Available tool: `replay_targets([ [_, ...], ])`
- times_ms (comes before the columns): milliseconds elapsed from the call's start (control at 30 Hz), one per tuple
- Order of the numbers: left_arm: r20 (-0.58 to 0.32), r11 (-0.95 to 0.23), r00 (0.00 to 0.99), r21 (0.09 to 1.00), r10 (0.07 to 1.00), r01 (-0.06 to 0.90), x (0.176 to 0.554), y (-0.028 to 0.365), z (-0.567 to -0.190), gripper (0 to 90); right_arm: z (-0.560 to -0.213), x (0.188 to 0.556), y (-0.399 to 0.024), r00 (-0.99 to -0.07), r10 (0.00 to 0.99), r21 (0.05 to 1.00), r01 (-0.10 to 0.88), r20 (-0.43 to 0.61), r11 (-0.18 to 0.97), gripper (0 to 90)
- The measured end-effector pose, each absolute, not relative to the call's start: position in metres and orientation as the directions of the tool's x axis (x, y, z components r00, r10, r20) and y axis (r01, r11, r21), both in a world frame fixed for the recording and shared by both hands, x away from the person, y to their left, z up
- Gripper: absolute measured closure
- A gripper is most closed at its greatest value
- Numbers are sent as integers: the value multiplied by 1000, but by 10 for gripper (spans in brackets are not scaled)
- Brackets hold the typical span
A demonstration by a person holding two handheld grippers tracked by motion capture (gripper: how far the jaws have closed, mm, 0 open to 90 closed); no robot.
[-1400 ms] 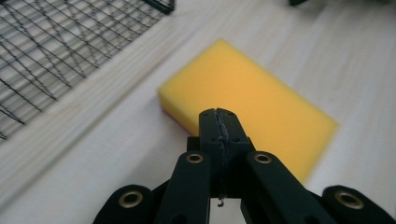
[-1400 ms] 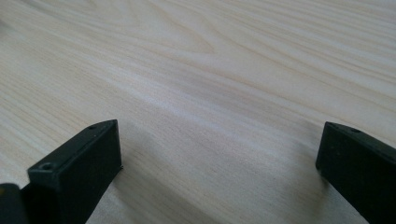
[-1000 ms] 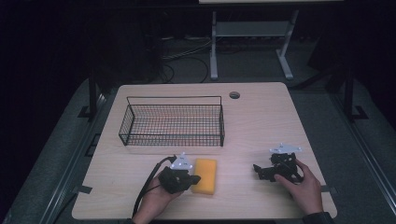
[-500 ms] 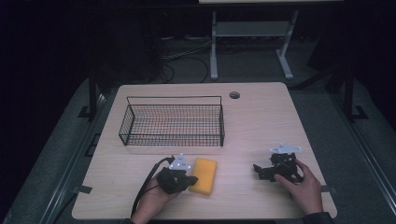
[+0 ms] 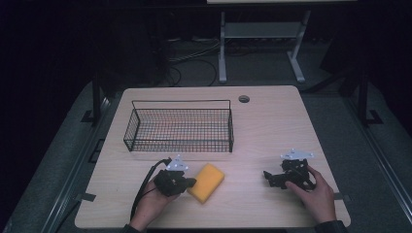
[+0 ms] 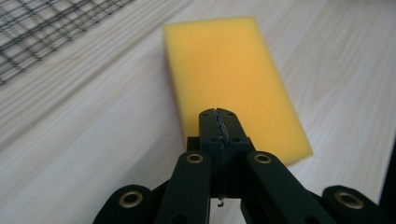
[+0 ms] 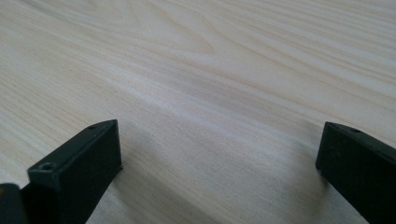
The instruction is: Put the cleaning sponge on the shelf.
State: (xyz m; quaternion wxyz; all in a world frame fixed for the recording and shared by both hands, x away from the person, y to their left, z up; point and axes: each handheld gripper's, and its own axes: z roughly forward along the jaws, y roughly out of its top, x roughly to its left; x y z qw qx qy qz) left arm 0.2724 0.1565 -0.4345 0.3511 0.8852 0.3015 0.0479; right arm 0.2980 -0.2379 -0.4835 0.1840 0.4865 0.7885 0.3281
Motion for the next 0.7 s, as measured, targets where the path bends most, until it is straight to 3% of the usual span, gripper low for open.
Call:
replay_targets([
  [367,-84,-565,784,646,616,513,279,171,-433,897,-484,298,-238,-459,888,696,647,29,311,0],
  [700,-100,-557,789,655,606,511,283,171,-431,881,-484,298,-238,-459,888,696,647,29,311,0],
])
